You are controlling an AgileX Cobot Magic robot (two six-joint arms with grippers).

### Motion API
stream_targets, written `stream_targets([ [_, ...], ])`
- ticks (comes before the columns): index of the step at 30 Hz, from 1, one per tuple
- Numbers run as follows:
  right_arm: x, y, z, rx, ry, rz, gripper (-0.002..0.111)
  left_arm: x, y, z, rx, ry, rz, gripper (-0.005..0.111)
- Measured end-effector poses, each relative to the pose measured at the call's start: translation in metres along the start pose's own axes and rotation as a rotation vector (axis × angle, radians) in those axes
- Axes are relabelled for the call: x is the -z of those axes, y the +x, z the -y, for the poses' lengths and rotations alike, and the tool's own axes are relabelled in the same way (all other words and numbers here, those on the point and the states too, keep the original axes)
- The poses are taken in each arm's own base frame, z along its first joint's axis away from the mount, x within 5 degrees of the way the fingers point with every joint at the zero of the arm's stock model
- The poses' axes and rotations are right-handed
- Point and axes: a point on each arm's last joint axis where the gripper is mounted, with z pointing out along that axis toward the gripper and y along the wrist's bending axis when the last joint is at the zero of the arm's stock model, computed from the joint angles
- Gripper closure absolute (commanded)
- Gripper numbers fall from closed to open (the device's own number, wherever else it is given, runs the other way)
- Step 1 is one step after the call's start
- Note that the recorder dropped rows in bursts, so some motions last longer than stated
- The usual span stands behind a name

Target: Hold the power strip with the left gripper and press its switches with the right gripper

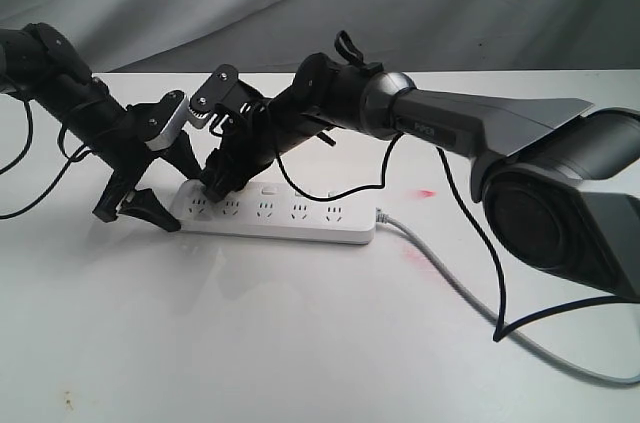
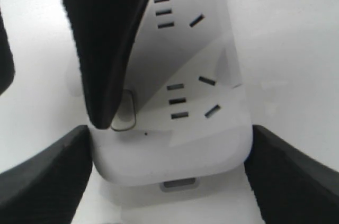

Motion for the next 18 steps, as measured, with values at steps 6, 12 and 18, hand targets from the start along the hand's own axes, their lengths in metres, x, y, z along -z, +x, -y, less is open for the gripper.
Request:
stream_targets([
  [6, 0.0000, -0.0003, 0.0008, -0.014, -0.003, 0.004, 0.059, 0.0000, 0.0002, 0.0001, -0.001, 0.001, -0.002, 0.098],
  [12, -0.0045, -0.0031, -0.0059, 0.000, 0.001, 0.006, 0.059, 0.0000, 0.0002, 0.0001, 0.001, 0.001, -0.002, 0.098],
  [18, -0.0040, -0.0066, -0.0073, -0.017, 0.009, 0.022, 0.059, 0.0000, 0.0002, 0.0001, 0.001, 0.001, -0.002, 0.098],
])
